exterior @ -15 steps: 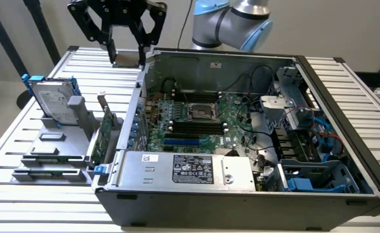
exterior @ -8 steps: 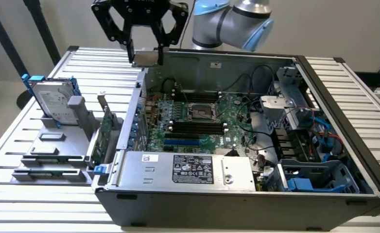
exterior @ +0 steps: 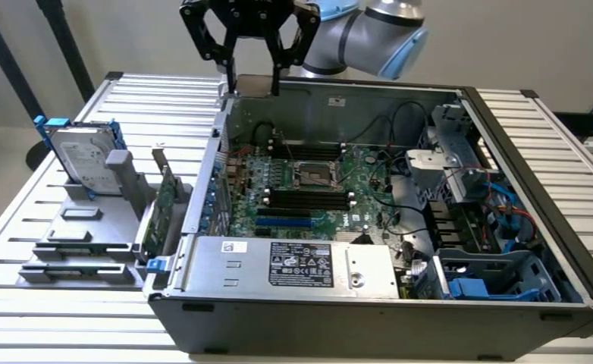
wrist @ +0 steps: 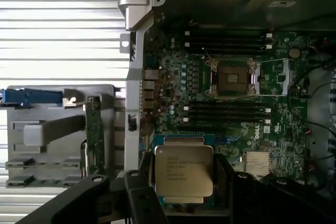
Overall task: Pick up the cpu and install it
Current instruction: 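Pick up the cpu and move it towards the insertion slot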
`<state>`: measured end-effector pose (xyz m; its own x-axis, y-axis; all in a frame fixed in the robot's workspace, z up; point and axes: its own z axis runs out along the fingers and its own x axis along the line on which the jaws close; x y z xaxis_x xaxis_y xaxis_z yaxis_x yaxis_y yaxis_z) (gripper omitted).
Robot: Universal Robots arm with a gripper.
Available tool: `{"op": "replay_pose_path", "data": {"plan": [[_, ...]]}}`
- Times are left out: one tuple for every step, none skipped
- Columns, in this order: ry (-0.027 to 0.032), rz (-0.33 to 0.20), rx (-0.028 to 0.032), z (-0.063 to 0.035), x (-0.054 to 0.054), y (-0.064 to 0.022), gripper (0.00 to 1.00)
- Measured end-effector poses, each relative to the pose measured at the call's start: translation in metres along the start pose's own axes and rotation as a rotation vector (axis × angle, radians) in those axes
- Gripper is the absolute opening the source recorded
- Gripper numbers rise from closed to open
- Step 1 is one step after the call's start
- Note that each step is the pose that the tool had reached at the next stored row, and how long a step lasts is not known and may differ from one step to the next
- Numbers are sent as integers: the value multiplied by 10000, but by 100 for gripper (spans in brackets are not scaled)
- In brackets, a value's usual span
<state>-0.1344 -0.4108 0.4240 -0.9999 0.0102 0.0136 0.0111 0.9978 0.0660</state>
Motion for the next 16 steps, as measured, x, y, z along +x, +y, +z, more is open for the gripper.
{"op": "replay_pose_path", "data": {"plan": [[1,0,1,18,-28,41,55],[1,0,1,36,-53,78,55],[0,-1,1,53,-77,116,55],[0,-1,0,71,-101,154,55],[0,-2,0,89,-125,191,55],[0,-1,1,106,-149,229,55],[0,-1,1,124,-173,266,55],[0,-1,0,142,-198,303,55],[0,-1,0,162,-225,342,55],[0,-2,0,179,-250,377,55],[0,-1,0,197,-275,412,55],[0,-2,0,215,-301,447,55],[0,-1,0,233,-330,481,55],[0,-1,0,251,-362,512,55],[-1,-1,0,269,-398,537,55],[0,-1,2,287,-437,556,55]]}}
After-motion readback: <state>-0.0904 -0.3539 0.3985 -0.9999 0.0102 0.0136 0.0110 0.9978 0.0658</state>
